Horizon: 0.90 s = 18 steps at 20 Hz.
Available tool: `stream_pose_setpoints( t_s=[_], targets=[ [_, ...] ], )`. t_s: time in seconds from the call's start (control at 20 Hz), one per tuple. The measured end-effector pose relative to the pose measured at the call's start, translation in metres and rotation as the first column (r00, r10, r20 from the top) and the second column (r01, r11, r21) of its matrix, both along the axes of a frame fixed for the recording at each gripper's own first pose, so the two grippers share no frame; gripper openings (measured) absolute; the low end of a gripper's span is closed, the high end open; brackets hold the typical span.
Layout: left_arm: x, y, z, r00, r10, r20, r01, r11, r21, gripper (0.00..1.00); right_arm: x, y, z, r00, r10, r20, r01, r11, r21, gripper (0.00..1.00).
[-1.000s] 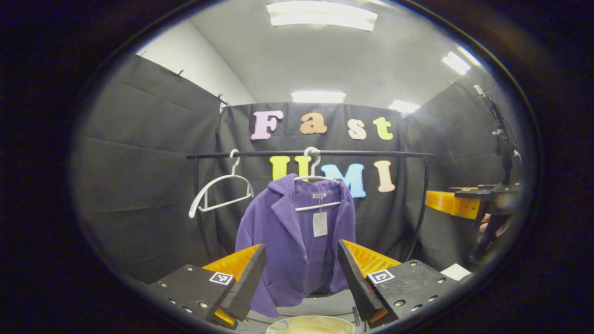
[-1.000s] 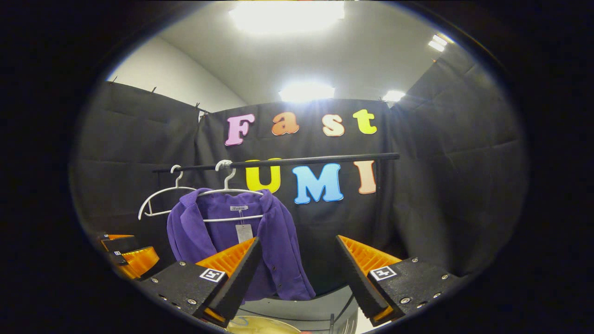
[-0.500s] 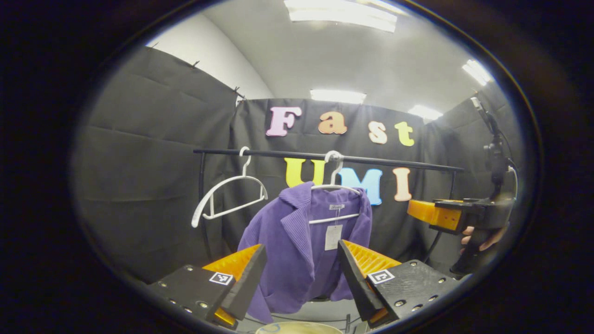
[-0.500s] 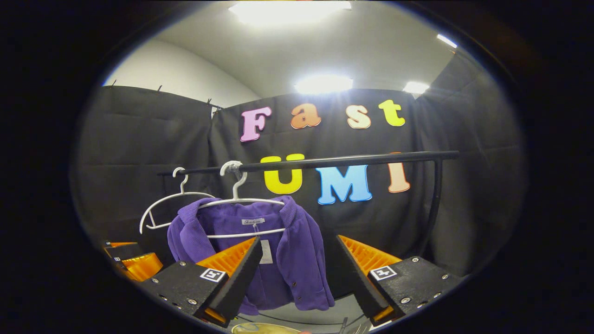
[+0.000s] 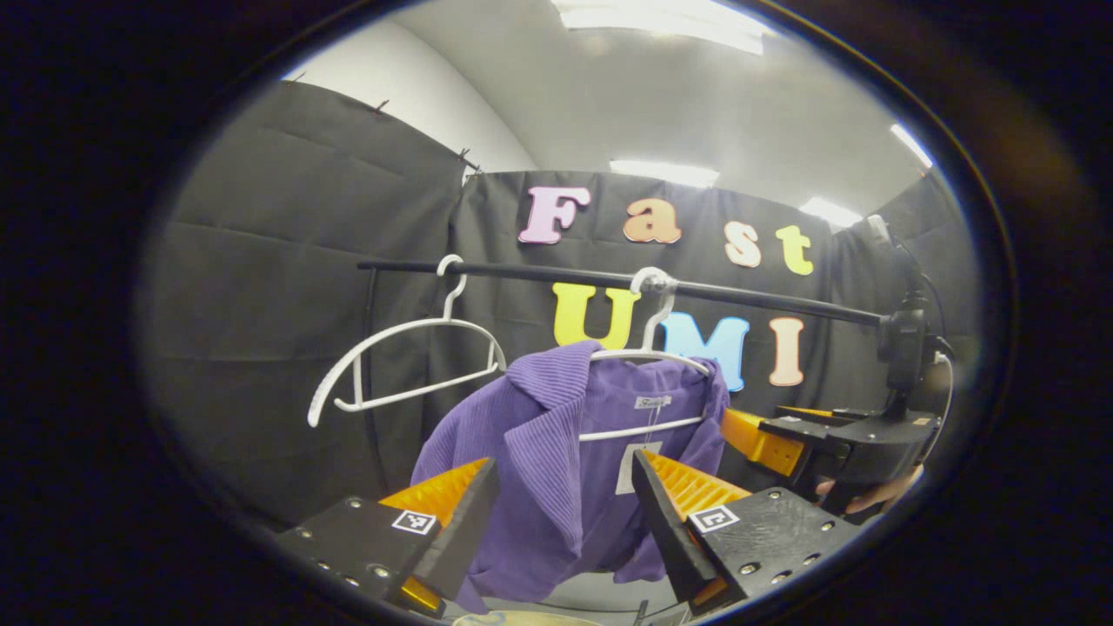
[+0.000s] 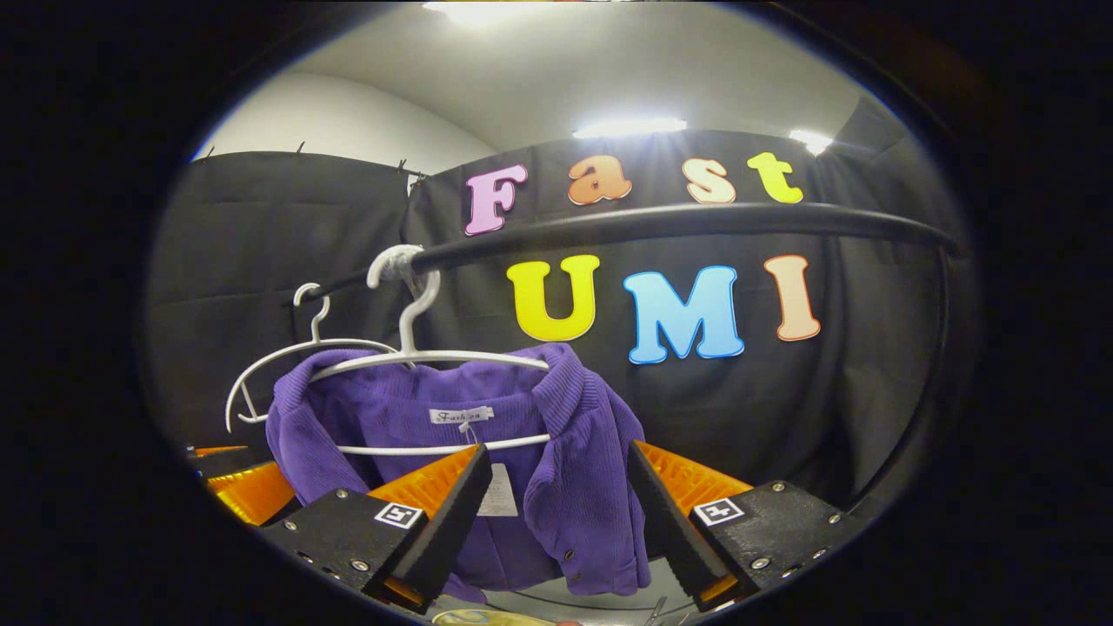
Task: Grasp the clothes on the hanger with both hands and then place them into the laundry hamper below.
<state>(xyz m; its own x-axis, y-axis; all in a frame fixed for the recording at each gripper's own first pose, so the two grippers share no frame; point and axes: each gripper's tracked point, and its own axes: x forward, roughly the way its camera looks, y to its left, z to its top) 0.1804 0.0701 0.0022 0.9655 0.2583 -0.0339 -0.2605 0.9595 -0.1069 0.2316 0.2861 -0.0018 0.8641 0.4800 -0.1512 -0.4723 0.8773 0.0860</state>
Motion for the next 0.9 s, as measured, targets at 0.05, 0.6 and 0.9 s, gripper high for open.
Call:
stream_pose_setpoints(
  t_s=[0.05, 0.6, 0.9],
  targets=[
    [0.005, 0.003, -0.004, 1.0, 0.026, -0.008, -0.026, 1.0, -0.002, 0.89, 0.007, 0.003, -0.009, 1.0, 0.006, -0.017, -0.006, 1.0, 0.008, 0.97],
    [0.068, 0.013, -0.034, 0.984, 0.158, -0.086, -0.156, 0.987, 0.027, 0.89, 0.066, 0.016, -0.059, 0.996, 0.022, -0.082, -0.015, 0.996, 0.083, 0.97],
    [0.075, 0.025, -0.036, 0.965, 0.251, -0.071, -0.249, 0.968, 0.039, 0.94, 0.079, 0.02, -0.055, 0.999, 0.027, -0.019, -0.025, 0.995, 0.096, 0.97]
  ],
)
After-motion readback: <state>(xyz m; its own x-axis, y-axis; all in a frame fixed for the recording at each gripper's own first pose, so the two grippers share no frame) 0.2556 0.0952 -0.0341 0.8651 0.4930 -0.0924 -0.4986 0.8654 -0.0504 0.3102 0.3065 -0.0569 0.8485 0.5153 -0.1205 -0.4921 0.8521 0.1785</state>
